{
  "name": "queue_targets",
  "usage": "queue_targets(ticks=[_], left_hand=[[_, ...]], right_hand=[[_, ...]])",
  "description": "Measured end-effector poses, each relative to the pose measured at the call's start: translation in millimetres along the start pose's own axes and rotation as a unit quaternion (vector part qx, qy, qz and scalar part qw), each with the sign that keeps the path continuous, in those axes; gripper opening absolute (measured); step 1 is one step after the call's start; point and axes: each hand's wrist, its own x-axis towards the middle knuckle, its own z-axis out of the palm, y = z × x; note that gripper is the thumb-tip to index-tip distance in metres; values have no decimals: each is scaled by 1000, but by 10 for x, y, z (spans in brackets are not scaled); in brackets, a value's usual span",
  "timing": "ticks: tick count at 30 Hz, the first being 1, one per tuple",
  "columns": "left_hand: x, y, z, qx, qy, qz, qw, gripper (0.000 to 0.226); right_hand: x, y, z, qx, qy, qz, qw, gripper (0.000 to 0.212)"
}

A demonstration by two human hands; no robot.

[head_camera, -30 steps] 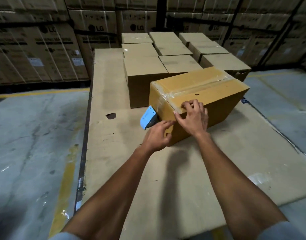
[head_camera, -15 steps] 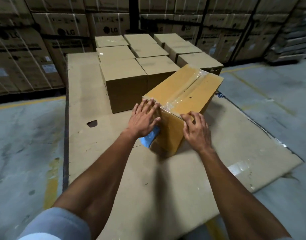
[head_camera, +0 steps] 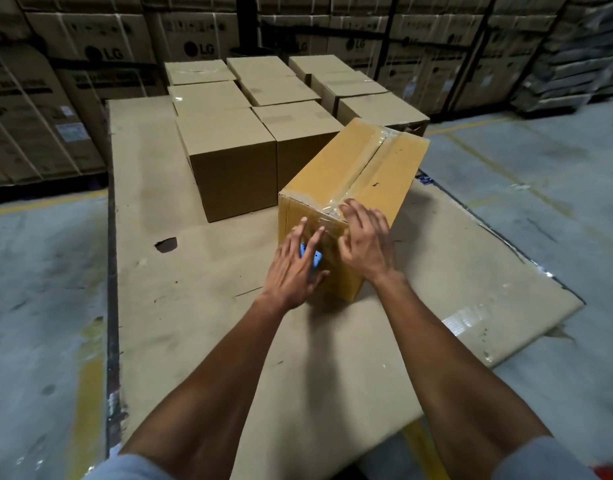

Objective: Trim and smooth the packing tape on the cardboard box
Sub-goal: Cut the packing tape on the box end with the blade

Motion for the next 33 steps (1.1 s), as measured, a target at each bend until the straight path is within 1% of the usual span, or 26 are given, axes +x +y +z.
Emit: queue_targets(ticks=[3,5,8,14,18,22,30,33], left_hand=[[-106,14,190,11,28,-5,1000,106],[-164,-23,291,28,20,-1,999,106],[-229,-102,389,40,12,11,999,104],[-286,-150,435,17,8,35,999,117],[-296,-156,470,13,24,33,999,110],[-313,-139,489,21,2,32,999,109],[-233,-91,379,107,-24,32,993,84],[-192,-88,312,124,-36,38,991,81]], right_hand=[[210,-81,25,-29,-65,-24,997,59],[295,-87,72,-49,-111,-19,992,63],[338,-64,123,-65,-150,-6,986,64],[314,-95,140,-70,-137,7,988,60],[316,-118,116,-62,-147,15,987,58],[309,-134,74,-65,-154,16,986,57],[305,-149,68,-67,-154,14,986,58],[308,-135,62,-70,-162,7,984,66]])
